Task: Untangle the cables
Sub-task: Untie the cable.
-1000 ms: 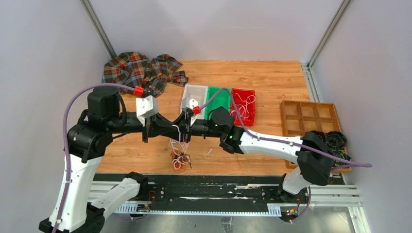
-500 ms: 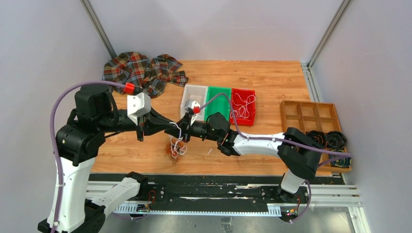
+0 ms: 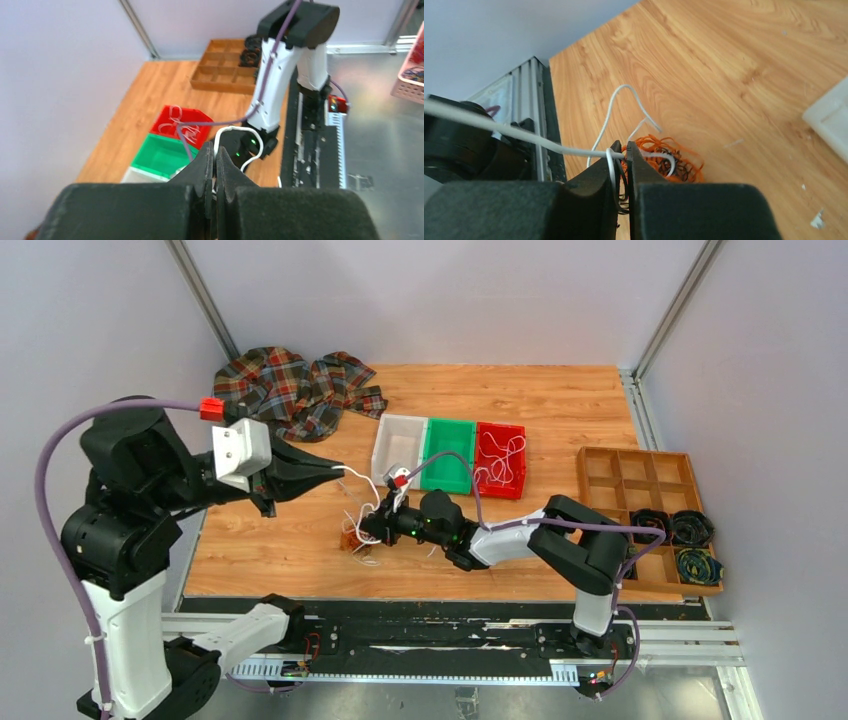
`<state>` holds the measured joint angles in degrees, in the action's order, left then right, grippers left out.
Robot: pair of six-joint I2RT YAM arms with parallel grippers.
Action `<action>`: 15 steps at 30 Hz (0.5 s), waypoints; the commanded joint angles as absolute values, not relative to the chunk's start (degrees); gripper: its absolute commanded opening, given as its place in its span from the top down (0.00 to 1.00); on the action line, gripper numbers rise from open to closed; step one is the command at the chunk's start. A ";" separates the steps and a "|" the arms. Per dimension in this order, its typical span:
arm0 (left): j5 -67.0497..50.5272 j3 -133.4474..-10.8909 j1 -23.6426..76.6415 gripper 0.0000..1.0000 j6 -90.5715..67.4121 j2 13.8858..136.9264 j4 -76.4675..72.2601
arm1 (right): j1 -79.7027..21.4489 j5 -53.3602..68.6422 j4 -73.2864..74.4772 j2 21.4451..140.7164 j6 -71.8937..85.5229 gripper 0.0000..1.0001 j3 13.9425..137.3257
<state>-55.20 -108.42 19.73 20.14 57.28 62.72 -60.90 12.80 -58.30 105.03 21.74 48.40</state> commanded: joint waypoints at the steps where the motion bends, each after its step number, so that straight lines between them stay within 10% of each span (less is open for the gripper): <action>1: -55.02 -115.16 20.09 1.00 18.29 58.97 55.92 | -59.92 8.70 -57.45 107.27 22.55 0.91 46.40; 15: -40.40 -120.74 20.04 1.00 4.34 59.97 23.01 | -59.94 4.07 -56.38 108.19 21.65 0.88 43.86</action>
<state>-46.76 -119.68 19.75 9.63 61.34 41.06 -60.84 7.16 -58.96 106.85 21.91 45.80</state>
